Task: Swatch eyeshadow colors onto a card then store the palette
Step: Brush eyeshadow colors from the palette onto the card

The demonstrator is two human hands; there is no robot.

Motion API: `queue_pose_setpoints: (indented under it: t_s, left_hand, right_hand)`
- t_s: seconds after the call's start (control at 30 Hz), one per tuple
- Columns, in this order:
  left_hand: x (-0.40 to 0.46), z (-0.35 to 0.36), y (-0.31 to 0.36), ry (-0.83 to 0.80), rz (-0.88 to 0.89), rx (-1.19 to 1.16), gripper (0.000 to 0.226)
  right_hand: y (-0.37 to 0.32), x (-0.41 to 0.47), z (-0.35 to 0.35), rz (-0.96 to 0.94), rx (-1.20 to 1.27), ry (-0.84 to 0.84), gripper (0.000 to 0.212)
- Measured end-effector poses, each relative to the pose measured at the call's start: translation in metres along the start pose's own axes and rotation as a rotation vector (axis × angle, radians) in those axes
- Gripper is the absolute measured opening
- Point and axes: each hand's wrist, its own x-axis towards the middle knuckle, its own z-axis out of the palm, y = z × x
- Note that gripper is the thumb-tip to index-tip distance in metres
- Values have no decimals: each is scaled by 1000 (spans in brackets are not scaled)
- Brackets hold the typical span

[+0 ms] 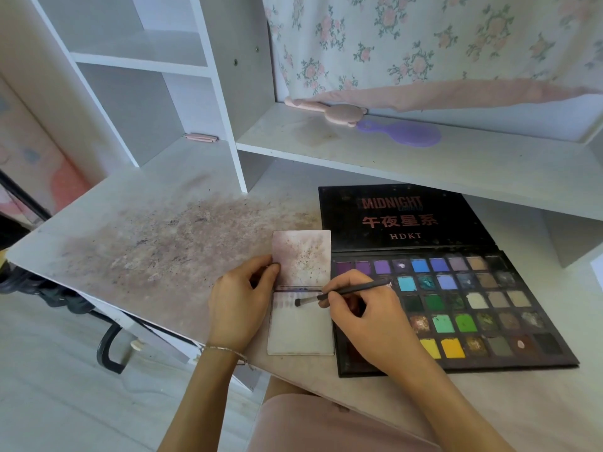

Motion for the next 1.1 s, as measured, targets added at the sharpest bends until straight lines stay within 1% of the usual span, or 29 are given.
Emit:
queue_pose_setpoints:
  t_s: [0.1,1.1]
  left_hand:
    - [0,0,0,-7,-4,-7,17]
    - [-1,-1,3,-17,-17,4,17]
  right_hand:
    - [-1,0,0,14,7,-19,22]
    - [0,1,0,-10,-13,-9,27]
